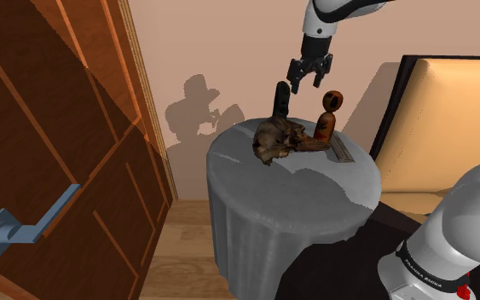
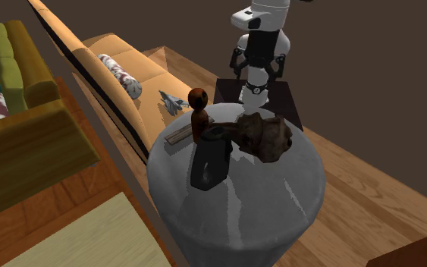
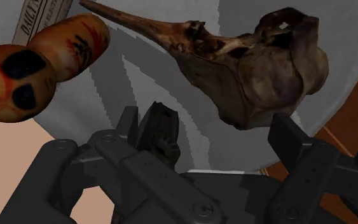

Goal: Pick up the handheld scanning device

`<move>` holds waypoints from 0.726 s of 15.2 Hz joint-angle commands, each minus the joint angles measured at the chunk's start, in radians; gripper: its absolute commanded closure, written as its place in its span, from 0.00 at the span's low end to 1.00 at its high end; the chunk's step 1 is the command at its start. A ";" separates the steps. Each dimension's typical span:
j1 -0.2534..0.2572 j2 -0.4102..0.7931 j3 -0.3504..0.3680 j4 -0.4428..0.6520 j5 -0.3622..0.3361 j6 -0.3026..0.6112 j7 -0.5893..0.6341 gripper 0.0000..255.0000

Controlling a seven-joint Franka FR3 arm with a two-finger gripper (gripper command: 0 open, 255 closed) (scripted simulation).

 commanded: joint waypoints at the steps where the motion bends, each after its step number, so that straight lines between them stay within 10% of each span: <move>1: -0.009 0.075 -0.013 0.055 0.013 0.023 0.011 0.00; 11: -0.066 0.446 -0.073 0.388 0.110 0.068 0.045 0.00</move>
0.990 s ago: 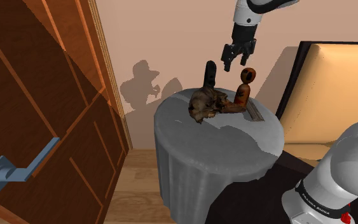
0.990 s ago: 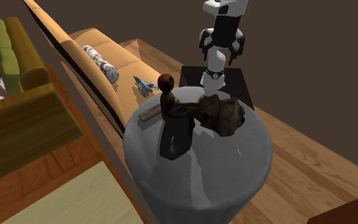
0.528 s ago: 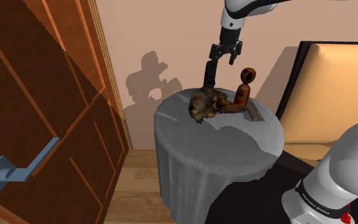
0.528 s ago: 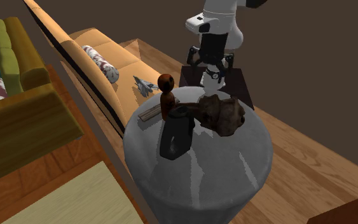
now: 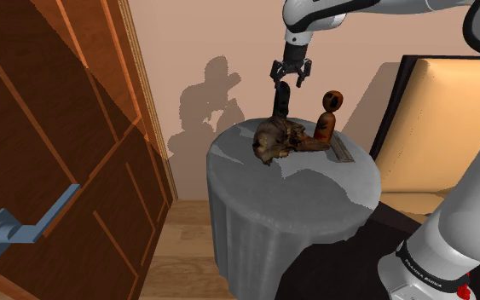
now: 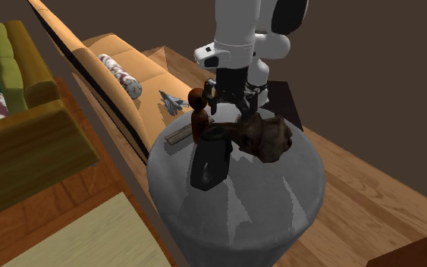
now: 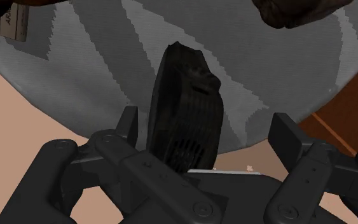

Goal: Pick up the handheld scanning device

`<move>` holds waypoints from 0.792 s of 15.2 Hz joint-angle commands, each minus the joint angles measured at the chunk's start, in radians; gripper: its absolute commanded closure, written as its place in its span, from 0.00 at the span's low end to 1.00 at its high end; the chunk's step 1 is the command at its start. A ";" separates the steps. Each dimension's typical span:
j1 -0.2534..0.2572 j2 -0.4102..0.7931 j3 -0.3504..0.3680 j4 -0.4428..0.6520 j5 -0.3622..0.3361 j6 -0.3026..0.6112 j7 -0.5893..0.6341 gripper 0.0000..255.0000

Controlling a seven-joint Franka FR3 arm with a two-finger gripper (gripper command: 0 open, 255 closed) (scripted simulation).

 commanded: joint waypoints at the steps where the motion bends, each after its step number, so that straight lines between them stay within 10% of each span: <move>1: -0.017 0.090 -0.012 0.098 0.026 -0.007 0.002 0.00; 11: -0.019 0.113 -0.011 0.023 0.033 0.089 -0.001 0.00; 12: -0.020 0.112 -0.011 0.021 0.033 0.092 -0.001 1.00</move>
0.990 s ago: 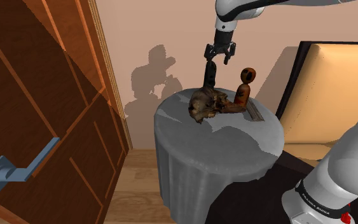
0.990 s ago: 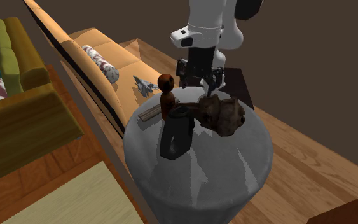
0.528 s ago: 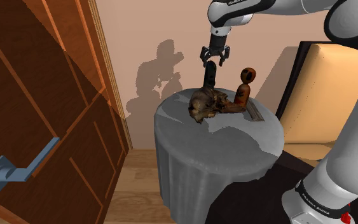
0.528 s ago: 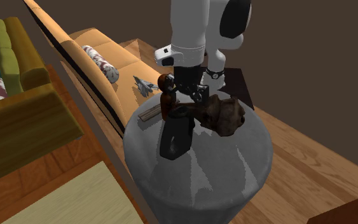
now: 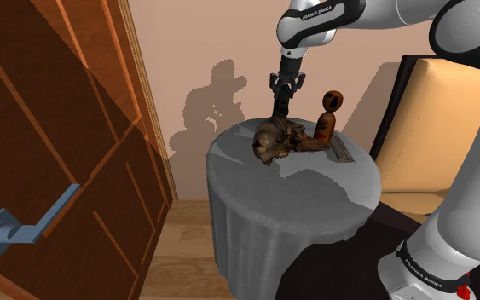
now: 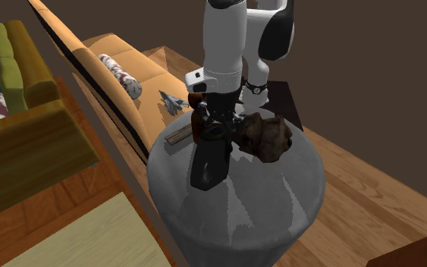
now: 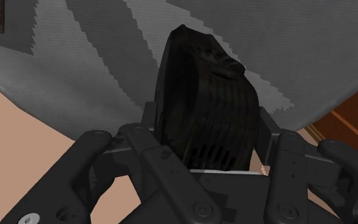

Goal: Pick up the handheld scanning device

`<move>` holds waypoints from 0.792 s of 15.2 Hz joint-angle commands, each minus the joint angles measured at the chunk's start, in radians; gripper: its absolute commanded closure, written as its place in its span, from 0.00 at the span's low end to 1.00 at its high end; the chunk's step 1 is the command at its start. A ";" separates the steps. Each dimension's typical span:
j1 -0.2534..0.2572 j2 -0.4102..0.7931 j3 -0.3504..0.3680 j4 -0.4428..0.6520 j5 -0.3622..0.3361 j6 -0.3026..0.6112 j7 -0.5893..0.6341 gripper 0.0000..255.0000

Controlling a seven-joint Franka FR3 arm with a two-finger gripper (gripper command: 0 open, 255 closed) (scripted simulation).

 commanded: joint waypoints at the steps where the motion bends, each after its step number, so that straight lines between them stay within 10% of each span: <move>1: 0.000 0.000 0.000 -0.002 0.000 0.003 0.000 1.00; 12: 0.000 -0.007 0.000 0.029 -0.002 -0.036 0.002 1.00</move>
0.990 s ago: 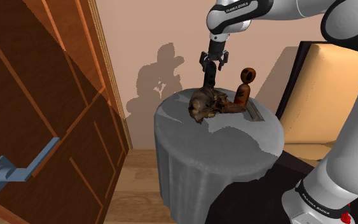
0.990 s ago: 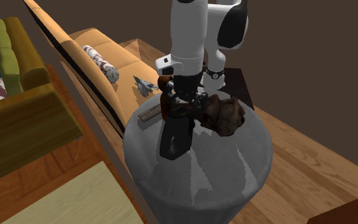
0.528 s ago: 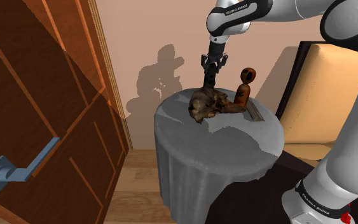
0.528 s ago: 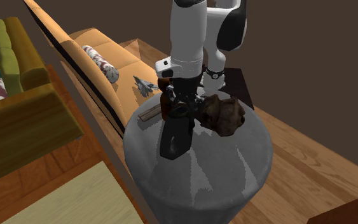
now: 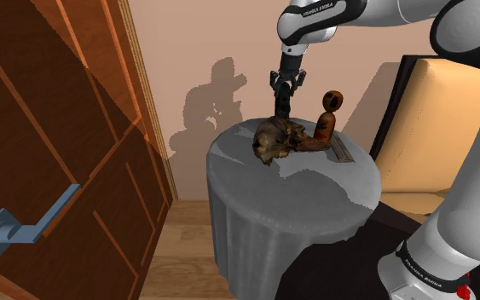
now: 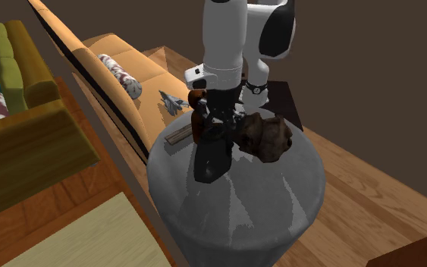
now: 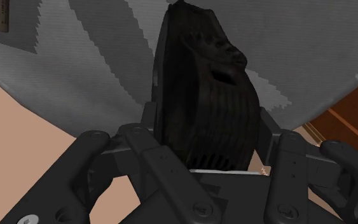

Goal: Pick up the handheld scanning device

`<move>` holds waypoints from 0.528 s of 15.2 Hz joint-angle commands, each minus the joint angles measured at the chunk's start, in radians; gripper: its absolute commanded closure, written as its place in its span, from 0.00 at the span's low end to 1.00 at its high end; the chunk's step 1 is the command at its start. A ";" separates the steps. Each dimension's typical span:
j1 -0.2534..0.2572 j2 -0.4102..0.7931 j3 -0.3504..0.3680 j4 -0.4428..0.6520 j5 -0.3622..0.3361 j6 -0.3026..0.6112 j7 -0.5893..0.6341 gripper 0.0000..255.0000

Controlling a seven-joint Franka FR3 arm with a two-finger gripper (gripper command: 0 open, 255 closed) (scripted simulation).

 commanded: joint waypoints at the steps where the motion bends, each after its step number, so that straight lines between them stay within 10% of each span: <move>1: 0.001 -0.005 0.000 0.021 -0.001 -0.025 0.002 1.00; 8: 0.000 -0.012 -0.001 0.107 -0.004 -0.117 0.005 1.00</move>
